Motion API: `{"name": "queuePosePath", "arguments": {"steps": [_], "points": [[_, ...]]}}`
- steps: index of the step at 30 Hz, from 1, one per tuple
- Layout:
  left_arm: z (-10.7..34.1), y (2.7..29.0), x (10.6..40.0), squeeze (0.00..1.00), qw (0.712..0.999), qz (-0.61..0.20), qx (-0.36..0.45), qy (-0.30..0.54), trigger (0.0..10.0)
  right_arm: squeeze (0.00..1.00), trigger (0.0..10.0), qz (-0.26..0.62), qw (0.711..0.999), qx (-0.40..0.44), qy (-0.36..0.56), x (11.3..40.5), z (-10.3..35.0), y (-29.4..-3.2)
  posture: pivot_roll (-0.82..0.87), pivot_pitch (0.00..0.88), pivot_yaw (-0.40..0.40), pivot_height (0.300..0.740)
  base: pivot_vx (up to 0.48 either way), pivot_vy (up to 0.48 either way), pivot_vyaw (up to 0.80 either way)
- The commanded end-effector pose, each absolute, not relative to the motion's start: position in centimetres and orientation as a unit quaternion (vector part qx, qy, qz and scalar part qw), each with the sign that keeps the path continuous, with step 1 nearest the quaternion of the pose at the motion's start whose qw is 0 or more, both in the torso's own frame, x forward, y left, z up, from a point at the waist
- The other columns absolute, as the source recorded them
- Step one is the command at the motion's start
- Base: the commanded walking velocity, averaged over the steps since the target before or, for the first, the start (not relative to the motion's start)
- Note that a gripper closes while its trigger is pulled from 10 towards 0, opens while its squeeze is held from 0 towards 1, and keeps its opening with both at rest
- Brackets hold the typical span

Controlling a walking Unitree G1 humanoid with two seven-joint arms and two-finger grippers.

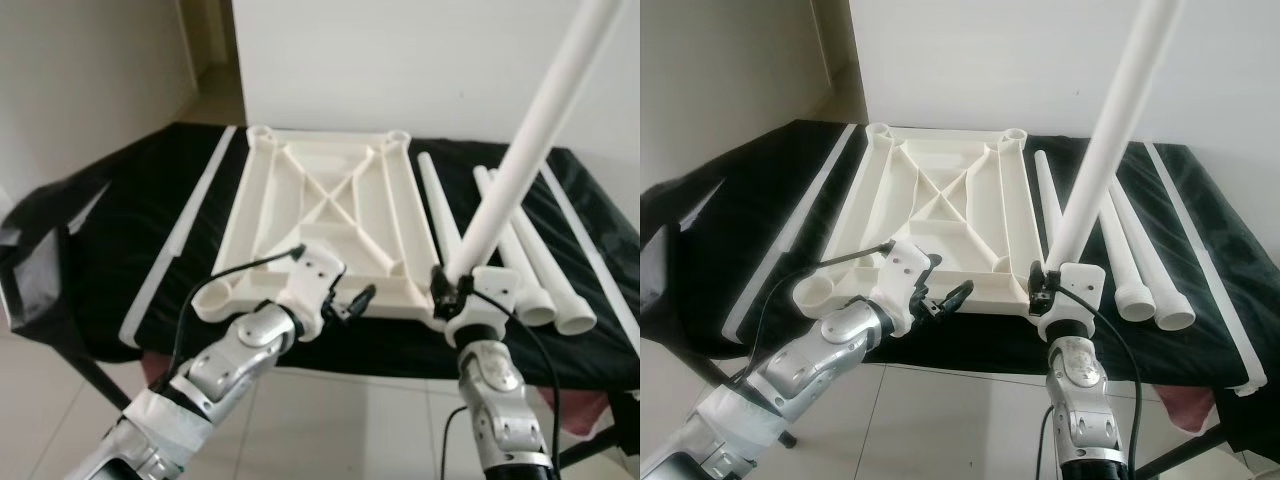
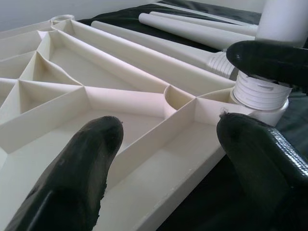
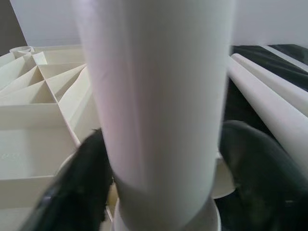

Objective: Building children table

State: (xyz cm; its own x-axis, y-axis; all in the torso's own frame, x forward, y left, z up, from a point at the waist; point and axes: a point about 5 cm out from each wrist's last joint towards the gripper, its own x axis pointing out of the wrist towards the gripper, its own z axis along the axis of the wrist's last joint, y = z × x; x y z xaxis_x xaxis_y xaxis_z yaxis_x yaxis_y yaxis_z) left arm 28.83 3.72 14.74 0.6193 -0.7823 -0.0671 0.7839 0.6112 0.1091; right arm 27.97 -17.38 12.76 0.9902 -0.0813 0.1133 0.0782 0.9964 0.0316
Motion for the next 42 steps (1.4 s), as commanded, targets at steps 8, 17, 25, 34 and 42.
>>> {"name": "queuePosePath", "arguments": {"steps": [8,17,25,34,42], "points": [[14.8,3.0,27.2,0.00,0.818,-0.572,0.067,0.010,10.0,1.00,10.0,0.011,0.998,0.006,-0.064,28.0,13.1,-17.9,-0.01,0.000,-0.015,0.740,0.000,0.000,0.00],[13.8,2.4,26.4,0.00,0.802,-0.591,0.087,0.023,10.0,0.00,10.0,0.139,0.989,-0.045,-0.028,28.4,12.2,-20.3,-0.01,0.000,-0.011,0.740,0.000,0.000,0.00],[13.4,2.2,26.0,0.00,0.790,-0.605,0.096,0.029,10.0,0.00,10.0,0.183,0.980,-0.079,-0.018,29.3,12.1,-20.9,0.00,0.000,-0.003,0.740,0.000,0.000,0.00],[12.9,1.7,25.5,0.00,0.778,-0.615,0.126,0.029,10.0,0.00,8.5,0.227,0.970,-0.084,-0.020,30.5,12.3,-20.6,0.01,0.000,0.000,0.740,0.000,0.000,0.00],[12.9,1.9,25.6,0.00,0.783,-0.608,0.126,0.030,10.0,0.00,0.0,0.212,0.973,-0.083,-0.019,30.7,11.8,-20.9,0.02,0.000,-0.005,0.740,0.000,0.000,0.00]]}}
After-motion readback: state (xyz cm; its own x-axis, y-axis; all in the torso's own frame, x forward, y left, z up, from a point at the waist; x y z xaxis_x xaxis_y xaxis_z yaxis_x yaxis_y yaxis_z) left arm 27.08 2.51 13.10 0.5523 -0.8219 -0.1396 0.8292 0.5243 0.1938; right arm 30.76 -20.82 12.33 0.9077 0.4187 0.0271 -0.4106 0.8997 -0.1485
